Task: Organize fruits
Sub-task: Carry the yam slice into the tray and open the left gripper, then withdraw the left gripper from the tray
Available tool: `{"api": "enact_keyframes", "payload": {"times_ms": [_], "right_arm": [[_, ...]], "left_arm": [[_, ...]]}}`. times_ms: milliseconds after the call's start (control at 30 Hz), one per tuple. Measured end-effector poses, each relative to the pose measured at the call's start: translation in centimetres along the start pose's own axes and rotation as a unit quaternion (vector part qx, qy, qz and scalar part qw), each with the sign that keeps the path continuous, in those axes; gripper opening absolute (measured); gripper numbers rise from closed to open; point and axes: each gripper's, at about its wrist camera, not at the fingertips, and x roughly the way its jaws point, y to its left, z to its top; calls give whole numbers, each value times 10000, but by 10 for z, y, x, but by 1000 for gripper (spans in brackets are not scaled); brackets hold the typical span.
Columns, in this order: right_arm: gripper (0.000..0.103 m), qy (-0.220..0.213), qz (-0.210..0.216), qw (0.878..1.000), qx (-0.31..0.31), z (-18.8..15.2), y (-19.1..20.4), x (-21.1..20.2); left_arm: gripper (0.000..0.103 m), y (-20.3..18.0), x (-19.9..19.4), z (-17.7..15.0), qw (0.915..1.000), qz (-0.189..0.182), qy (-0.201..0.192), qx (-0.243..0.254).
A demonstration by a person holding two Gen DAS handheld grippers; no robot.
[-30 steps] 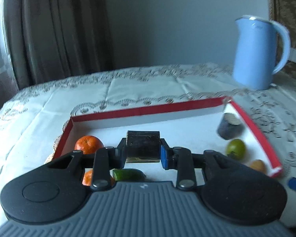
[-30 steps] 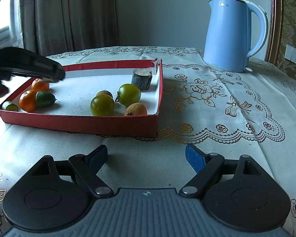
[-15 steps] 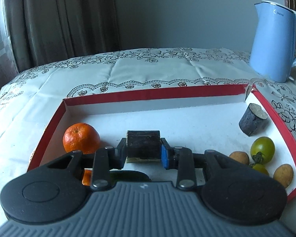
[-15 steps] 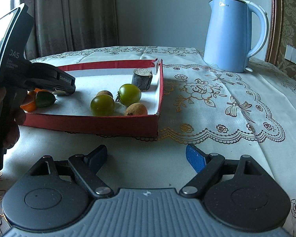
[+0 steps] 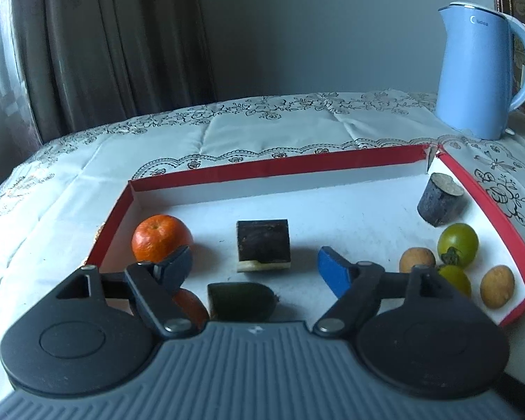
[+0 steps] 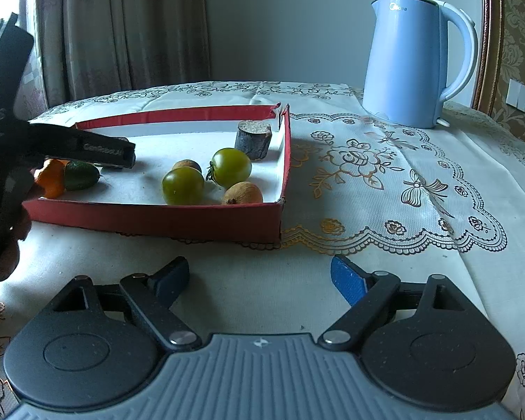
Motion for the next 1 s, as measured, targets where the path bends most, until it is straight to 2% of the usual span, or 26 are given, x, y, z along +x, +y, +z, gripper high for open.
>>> {"api": "enact_keyframes", "payload": {"times_ms": [67, 200, 300, 633, 767, 1000], "right_arm": [[89, 0, -2, 10000, -1, 0, 0, 0], [89, -1, -5, 10000, -2, 0, 0, 0], [89, -1, -4, 10000, 0, 0, -1, -1], [93, 22, 38, 9999, 140, -1, 0, -4], [93, 28, 244, 9992, 324, -7, 3, -15], [93, 26, 105, 9995, 288, -11, 24, -32]], "left_arm": [[83, 2, -6, -2, 10000, 11, -39, -8], [83, 4, -25, -8, 9998, -120, -137, -5], [91, 3, -41, -13, 9997, -113, -224, 9], [102, 16, -112, -36, 9978, -216, -587, -226], [103, 20, -130, -49, 9977, -147, -598, -286], [103, 28, -147, -62, 9979, -20, -445, -464]]}}
